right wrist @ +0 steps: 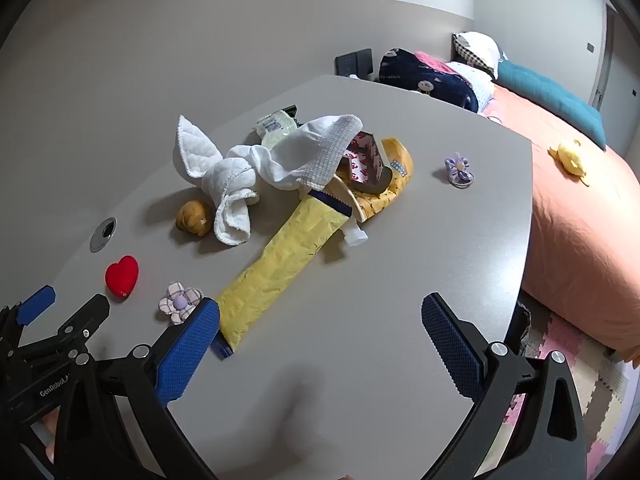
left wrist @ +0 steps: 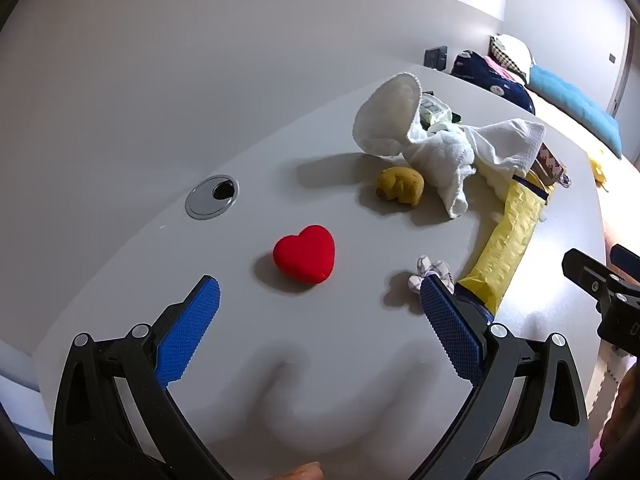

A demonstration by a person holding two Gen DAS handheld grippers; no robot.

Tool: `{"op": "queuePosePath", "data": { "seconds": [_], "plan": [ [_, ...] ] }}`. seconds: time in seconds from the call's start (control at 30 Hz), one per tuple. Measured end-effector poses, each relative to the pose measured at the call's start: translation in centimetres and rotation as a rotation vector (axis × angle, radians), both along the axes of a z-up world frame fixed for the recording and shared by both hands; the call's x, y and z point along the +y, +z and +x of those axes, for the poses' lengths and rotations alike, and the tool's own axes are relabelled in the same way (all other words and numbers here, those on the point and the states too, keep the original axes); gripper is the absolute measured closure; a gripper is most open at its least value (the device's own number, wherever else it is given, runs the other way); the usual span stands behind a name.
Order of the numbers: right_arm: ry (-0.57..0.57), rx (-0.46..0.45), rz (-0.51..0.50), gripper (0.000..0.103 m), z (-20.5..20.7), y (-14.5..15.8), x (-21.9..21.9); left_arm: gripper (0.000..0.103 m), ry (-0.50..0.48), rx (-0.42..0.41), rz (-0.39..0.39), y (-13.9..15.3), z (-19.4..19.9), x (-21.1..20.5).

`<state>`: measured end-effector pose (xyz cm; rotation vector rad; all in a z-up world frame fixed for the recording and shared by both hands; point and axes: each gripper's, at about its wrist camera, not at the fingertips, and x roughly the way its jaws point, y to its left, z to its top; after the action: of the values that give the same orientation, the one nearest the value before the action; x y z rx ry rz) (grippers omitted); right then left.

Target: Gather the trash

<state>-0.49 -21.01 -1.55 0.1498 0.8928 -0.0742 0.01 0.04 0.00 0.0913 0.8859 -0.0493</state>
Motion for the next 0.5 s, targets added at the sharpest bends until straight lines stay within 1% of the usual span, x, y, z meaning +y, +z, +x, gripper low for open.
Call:
{"op": "queuePosePath", "data": {
  "seconds": [0.3,0.33,0.5],
  "plan": [
    [-0.003,-0.003,0.001,0.003,-0.1,0.0,0.0,0.006,0.001,-0.004,-0.001,-0.1,0.1,1.1],
    [-0.001,0.001,0.000,0.003,0.0,-0.1,-0.1,0.006,0.005,-0.001,0.005,-0.1,0.2,0.4],
    [0.000,0.002,0.003,0.003,-0.1,0.0,0.0,0.006,0.006,-0.004,0.006,0.0,0.0,0.1]
  ]
}}
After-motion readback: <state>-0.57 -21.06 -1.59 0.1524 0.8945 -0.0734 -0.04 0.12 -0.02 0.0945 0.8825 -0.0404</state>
